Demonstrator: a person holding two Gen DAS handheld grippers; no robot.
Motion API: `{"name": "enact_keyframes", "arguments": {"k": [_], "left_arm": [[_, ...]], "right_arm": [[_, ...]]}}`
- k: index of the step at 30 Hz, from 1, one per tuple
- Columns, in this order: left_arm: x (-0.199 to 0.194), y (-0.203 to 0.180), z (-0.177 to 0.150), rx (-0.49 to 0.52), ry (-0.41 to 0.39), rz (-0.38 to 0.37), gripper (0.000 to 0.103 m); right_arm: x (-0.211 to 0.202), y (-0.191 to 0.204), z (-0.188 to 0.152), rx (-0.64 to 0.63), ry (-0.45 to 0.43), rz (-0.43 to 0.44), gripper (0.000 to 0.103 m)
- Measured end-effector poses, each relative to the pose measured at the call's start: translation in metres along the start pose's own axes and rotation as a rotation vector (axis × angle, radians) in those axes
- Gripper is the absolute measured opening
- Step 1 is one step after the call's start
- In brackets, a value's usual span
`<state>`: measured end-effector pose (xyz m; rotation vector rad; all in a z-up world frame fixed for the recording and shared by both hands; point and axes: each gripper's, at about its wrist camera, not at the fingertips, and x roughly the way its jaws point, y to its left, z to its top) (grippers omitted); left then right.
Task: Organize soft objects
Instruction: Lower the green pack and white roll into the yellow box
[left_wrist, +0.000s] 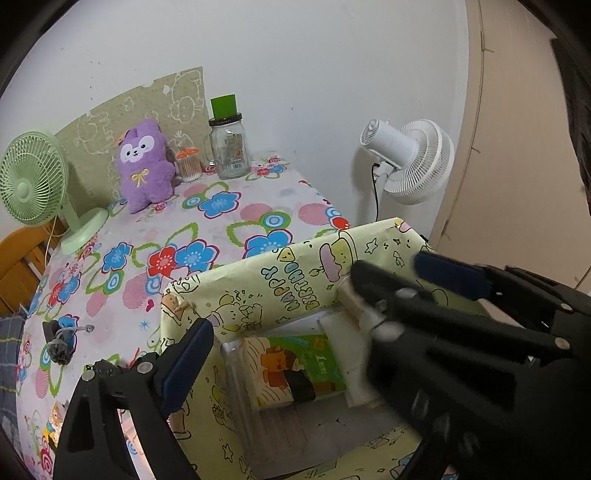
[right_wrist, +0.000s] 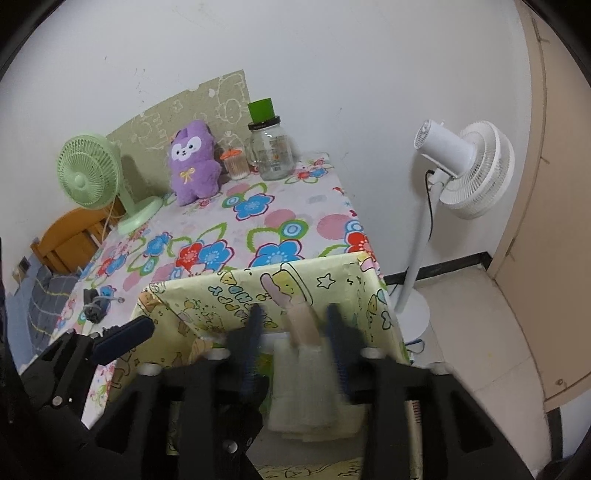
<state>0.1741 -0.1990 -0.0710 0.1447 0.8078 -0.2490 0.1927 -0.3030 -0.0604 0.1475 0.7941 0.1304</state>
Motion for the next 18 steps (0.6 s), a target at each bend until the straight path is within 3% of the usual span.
{"name": "enact_keyframes", "arguments": {"k": [1,11,18], "left_arm": [[0.0,0.0,0.0,-0.002,0.0,0.0,0.095],[-0.015,0.004,-0.004,-0.008,-0.021,0.004,0.095],[-0.034,0.01,-0.006,-0.007,-0.057,0.006,0.095]], "right_arm": [[-0.002,0.0,0.0,0.006,-0.008,0.003,0.067],[-0.017,0.008,-0.006,-0.005,-0.026,-0.022,0.086],[-0.033,0.022,-0.011,-0.025,-0.057,-0.036,0.086]]}}
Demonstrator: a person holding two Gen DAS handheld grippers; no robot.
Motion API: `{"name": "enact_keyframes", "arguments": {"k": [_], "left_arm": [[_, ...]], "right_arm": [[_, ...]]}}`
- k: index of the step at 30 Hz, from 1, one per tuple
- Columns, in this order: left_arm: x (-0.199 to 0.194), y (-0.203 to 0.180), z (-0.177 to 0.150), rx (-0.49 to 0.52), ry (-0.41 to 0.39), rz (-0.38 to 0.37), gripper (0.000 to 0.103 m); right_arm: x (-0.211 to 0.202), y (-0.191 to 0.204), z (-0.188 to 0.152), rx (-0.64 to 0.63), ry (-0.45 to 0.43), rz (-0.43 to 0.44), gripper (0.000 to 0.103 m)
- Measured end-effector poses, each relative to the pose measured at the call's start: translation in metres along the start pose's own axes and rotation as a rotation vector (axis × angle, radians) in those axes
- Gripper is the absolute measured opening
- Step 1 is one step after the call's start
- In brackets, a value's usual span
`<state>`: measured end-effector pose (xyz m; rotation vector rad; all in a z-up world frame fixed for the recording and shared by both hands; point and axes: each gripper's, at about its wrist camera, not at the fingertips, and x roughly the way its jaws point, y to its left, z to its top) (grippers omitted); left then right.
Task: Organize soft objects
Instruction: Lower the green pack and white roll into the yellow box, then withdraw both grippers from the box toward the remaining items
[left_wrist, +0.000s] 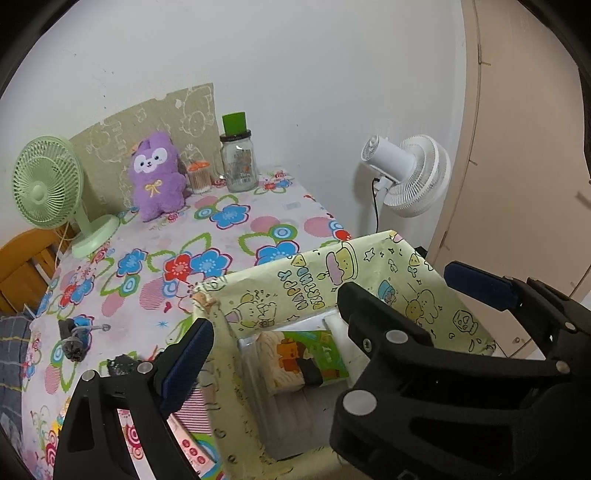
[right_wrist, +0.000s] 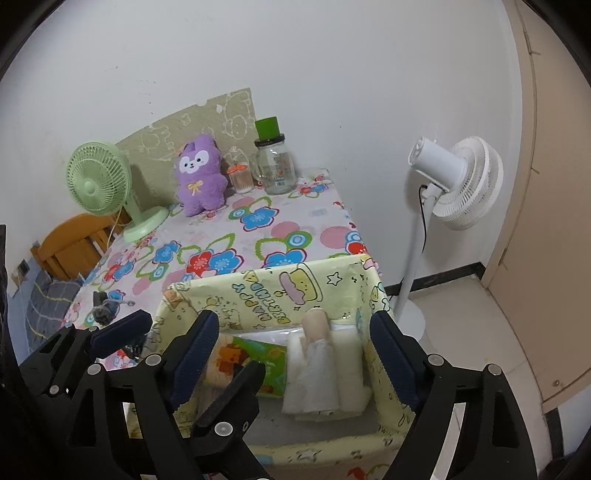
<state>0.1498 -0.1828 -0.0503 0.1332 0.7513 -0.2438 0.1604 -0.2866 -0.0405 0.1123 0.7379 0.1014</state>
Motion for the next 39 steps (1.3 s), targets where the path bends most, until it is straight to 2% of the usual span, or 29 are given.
{"name": "enact_keyframes", "arguments": {"k": [18,39], "left_arm": [[-0.052,0.028,-0.015,-0.006,-0.089,0.008,0.095],[-0.096,0.096,-0.046,-0.04,-0.144,0.04,0.095]], "right_arm": [[-0.042,0.047,-0.007,-0.035,-0.08,-0.011,0.092],[-0.064,0.13,-0.026,-0.079,-0.117,-0.005,0.094]]}}
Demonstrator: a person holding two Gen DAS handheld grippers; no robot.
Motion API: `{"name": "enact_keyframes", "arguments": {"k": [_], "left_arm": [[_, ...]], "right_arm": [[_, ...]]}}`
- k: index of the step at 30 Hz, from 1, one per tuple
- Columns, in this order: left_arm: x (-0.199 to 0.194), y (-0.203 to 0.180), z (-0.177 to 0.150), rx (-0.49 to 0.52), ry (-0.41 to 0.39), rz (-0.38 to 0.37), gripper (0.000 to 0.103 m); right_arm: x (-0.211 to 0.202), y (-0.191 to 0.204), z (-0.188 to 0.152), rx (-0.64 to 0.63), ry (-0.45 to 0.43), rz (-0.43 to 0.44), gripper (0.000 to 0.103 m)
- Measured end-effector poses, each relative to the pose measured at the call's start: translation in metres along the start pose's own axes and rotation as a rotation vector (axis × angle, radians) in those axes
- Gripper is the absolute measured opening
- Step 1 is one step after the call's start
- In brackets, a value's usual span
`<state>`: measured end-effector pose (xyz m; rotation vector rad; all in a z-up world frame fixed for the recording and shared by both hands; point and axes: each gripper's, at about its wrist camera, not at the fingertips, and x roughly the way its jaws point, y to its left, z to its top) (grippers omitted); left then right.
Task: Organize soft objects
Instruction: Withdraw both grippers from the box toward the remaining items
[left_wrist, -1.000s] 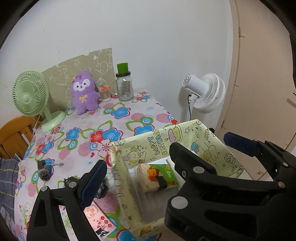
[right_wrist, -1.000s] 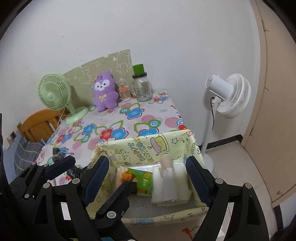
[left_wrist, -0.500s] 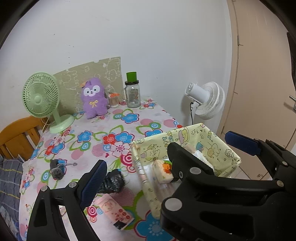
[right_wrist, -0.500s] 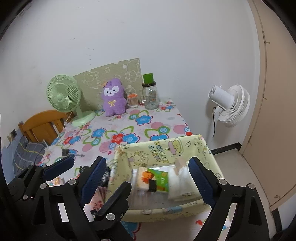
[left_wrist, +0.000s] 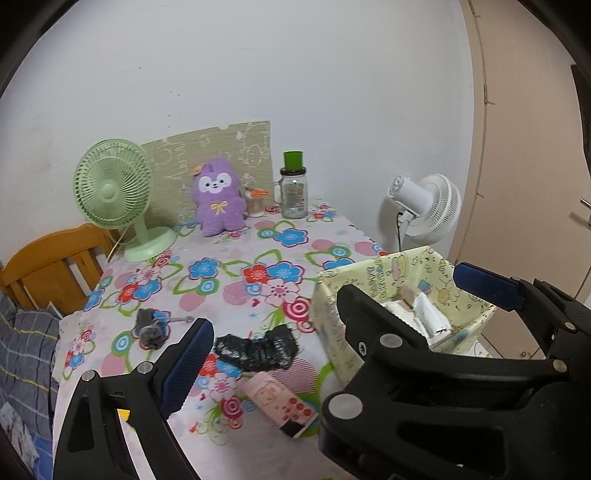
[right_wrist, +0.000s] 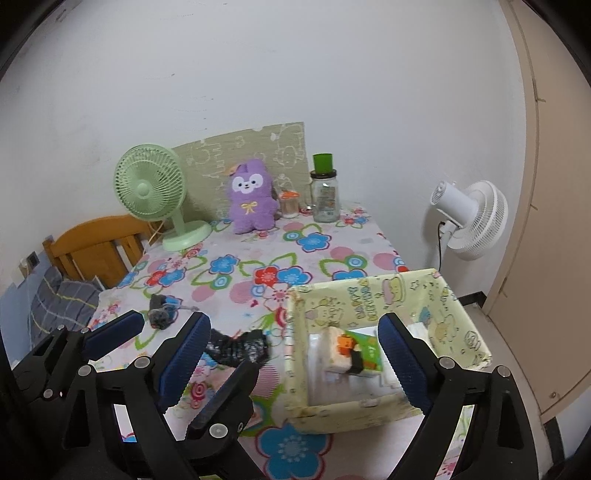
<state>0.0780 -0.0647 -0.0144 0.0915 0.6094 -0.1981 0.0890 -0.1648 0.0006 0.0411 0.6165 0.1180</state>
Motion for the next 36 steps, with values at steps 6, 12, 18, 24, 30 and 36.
{"name": "enact_keyframes", "arguments": {"k": [6,12,18,24,30,36], "left_arm": [[-0.009,0.02,-0.009,-0.016,-0.005,0.017,0.095],[-0.015,0.038,-0.017,-0.021,-0.005,0.034,0.095],[-0.02,0.058,-0.027,-0.028,-0.008,0.055,0.095],[-0.019,0.075,-0.039,-0.034,0.001,0.062,0.095],[-0.014,0.088,-0.052,-0.047,0.02,0.06,0.095],[0.001,0.1,-0.067,-0.069,0.062,0.067,0.095]], "right_arm": [[0.0,0.023,-0.004,-0.012,0.002,0.01,0.094],[0.001,0.043,-0.01,-0.026,0.005,0.025,0.094],[0.004,0.065,-0.016,-0.036,-0.006,0.026,0.099],[0.012,0.083,-0.025,-0.046,0.011,0.039,0.1],[0.023,0.095,-0.035,-0.062,0.037,0.045,0.1],[0.038,0.102,-0.049,-0.073,0.07,0.042,0.1]]}}
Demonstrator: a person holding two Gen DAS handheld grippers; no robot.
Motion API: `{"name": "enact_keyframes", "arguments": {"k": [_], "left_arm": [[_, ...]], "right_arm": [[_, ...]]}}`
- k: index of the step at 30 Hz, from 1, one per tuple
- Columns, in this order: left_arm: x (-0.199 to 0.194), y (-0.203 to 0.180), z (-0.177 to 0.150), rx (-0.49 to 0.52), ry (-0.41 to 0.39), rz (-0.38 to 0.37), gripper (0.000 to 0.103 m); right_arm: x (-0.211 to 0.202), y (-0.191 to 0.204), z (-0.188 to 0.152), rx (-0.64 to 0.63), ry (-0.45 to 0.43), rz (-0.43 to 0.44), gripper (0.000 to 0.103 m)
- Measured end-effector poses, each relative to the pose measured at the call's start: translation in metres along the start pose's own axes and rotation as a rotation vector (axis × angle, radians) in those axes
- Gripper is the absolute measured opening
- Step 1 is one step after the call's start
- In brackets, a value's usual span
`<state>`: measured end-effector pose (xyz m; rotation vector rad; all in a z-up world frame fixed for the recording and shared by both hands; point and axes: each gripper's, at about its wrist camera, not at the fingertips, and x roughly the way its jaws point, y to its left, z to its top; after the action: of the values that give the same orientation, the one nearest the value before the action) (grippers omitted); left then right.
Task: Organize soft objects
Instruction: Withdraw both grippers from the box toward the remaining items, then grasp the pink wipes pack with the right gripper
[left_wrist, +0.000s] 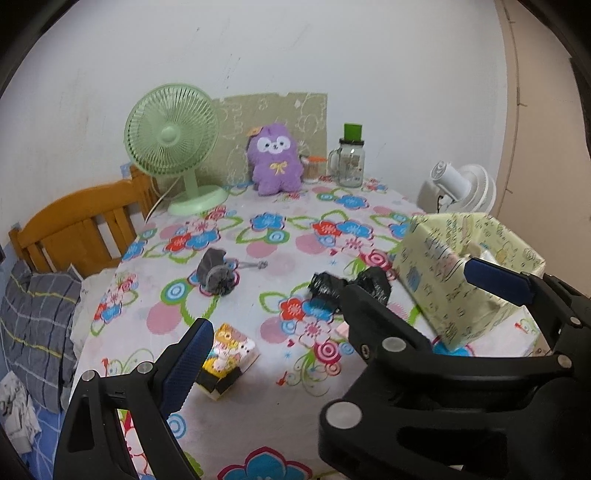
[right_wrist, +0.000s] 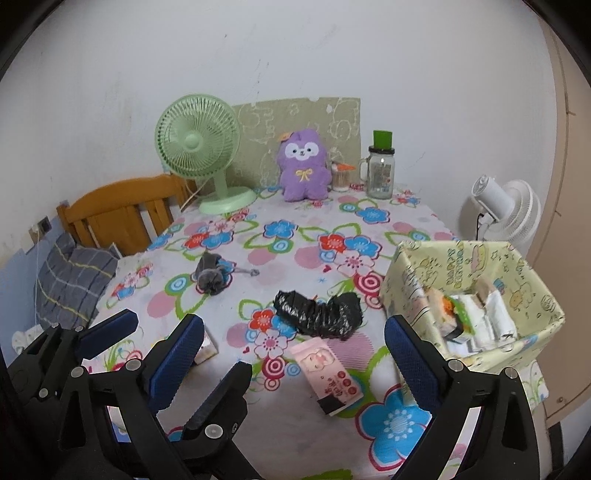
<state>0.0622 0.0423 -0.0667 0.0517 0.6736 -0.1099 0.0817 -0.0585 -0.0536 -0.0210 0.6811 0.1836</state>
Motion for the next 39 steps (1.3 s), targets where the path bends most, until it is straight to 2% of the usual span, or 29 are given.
{"name": "enact_keyframes", "arguments": {"k": [11,34,39], "left_arm": [[0.034,0.014,-0.021,-0.034,0.086,0.002,0.095],[0.09,0.009,-0.05,-0.048,0.237,-0.013,0.095],[0.093,0.005,-0.049,-0.04,0.234,-0.006,0.095]], "right_arm": [[0.037,0.004,-0.021,0.018,0.076,0.006,0.1],[0.093,-0.007,-0.049,-0.011,0.197,-0.033,0.1],[0.101,-0.014,-0.05,0.007,0.208,-0.044,0.1]]}}
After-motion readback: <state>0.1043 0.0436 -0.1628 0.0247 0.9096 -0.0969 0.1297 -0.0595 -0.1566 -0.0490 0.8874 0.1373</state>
